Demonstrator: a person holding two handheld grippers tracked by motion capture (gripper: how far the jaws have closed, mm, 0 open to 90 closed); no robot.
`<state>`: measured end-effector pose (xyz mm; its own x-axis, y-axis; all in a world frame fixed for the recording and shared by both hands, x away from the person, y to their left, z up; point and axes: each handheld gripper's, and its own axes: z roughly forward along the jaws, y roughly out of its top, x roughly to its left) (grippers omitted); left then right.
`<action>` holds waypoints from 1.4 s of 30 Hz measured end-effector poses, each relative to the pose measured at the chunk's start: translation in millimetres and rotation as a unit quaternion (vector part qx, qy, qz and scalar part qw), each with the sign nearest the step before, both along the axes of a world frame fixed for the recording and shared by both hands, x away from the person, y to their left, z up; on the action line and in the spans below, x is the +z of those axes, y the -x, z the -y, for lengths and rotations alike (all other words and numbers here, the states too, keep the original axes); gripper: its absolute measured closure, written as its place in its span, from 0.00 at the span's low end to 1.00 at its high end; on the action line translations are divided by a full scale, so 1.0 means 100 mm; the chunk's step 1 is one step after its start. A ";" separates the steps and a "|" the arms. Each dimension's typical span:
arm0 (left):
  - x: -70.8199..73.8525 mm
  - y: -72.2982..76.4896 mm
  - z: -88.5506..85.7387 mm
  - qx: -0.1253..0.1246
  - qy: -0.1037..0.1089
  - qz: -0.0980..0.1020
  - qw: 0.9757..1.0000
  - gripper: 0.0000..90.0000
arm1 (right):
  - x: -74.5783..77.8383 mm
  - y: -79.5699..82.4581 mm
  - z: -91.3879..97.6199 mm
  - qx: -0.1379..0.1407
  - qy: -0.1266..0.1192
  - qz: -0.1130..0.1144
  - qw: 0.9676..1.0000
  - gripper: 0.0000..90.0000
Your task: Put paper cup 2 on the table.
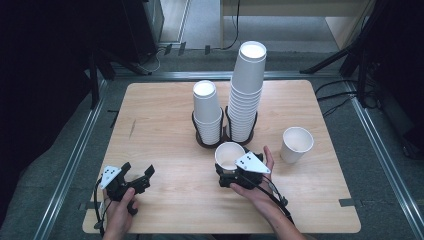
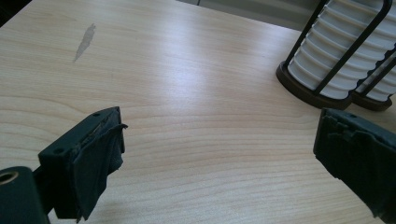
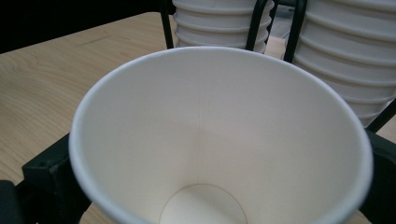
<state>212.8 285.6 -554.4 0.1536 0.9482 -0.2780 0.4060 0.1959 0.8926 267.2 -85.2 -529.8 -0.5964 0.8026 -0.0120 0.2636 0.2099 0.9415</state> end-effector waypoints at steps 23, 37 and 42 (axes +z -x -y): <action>0.00 0.00 0.01 -0.001 -0.005 -0.002 1.000 0.02 | 0.04 0.26 0.36 0.009 0.012 0.017 1.000 0.00; 0.00 0.00 0.02 0.000 -0.005 -0.002 1.000 0.03 | 0.01 0.31 0.74 -0.027 0.011 0.011 1.000 0.00; 0.00 0.00 0.02 0.000 -0.006 -0.002 1.000 0.02 | 0.00 0.32 0.88 -0.044 0.011 0.011 0.999 0.00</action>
<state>213.1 284.0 -554.4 0.1522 0.9514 -0.2676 0.4103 0.1855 0.8929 234.9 -173.3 -530.2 -0.5233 0.8511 -0.0429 0.2614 0.2083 0.9425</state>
